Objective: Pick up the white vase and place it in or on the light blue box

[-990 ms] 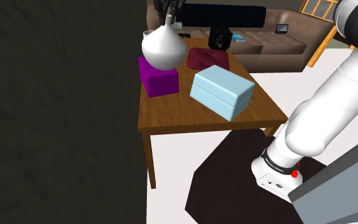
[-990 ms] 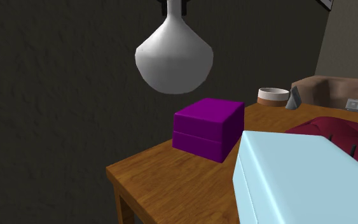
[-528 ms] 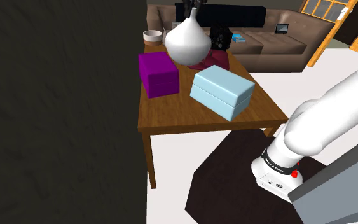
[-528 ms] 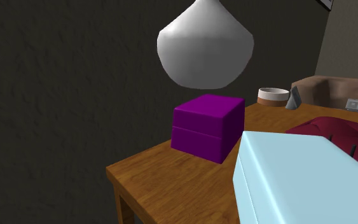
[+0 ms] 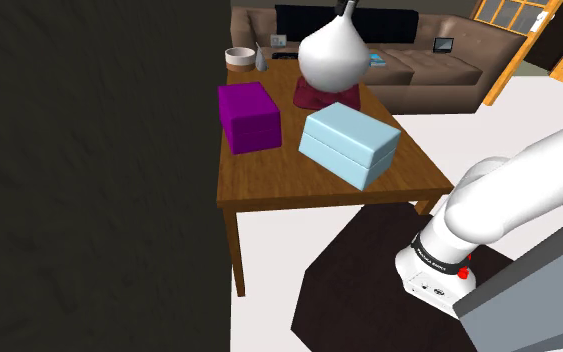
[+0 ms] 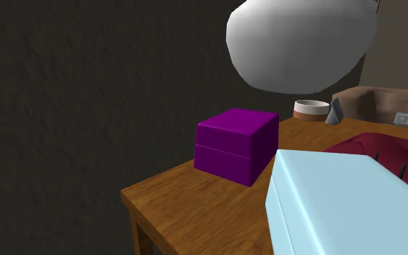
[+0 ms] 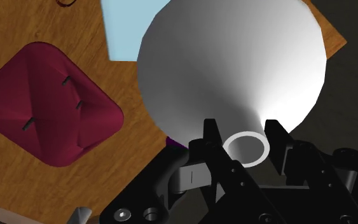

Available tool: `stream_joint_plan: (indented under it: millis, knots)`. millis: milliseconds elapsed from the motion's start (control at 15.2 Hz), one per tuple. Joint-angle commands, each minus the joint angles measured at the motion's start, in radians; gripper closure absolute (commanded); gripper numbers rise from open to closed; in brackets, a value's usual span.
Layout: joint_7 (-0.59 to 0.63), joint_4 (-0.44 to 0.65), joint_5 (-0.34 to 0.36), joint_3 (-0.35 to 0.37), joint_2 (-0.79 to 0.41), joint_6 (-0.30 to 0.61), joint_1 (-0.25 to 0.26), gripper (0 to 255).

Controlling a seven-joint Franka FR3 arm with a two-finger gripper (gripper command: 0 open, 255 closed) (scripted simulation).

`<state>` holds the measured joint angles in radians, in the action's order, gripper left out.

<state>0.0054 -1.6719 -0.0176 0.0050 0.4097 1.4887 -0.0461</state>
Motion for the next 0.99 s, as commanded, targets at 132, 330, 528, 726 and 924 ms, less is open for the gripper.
stream_joint_plan:
  millis: [132,330,528,726,924]
  knots:
    - [-0.088,-0.001,0.01,-0.068,0.058,-0.058,-0.021,255]
    - [-0.15,0.01,0.023,-0.118,0.087,-0.098,-0.034,255]
    - [-0.172,-0.031,0.03,-0.134,0.115,-0.085,-0.039,255]
    - [-0.171,-0.1,0.032,-0.133,0.143,-0.044,-0.041,255]
    - [-0.171,-0.165,0.034,-0.132,0.169,-0.005,-0.043,255]
